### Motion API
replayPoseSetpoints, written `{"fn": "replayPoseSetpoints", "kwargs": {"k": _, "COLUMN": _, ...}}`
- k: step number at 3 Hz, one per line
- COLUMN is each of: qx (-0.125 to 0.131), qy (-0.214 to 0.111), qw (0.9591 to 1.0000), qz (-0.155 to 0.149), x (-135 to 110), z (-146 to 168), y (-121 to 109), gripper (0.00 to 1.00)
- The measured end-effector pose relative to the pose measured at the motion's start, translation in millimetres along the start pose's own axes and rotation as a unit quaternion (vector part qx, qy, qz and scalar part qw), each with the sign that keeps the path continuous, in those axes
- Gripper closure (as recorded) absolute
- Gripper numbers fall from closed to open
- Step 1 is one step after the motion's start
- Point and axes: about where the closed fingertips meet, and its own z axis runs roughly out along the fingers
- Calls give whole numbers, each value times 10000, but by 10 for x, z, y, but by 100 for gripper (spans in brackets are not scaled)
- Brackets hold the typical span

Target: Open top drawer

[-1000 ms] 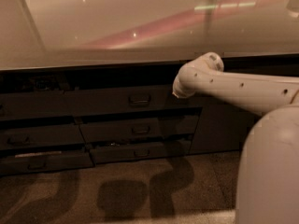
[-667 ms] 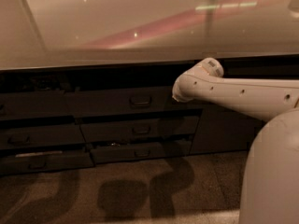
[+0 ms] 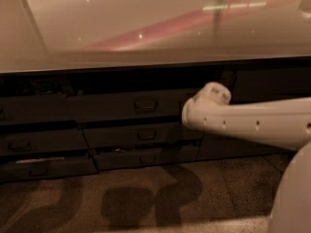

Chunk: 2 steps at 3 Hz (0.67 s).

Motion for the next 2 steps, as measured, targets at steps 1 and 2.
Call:
{"fn": "replayPoseSetpoints", "kwargs": {"k": 1, "qx": -283, "qy": 356, "qw": 9989, "qz": -146, "x": 322, "z": 88, "y": 617, "gripper": 100}}
{"fn": "replayPoseSetpoints", "kwargs": {"k": 2, "qx": -275, "qy": 387, "qw": 9988, "qz": -129, "x": 354, "z": 100, "y": 663, "gripper": 81}}
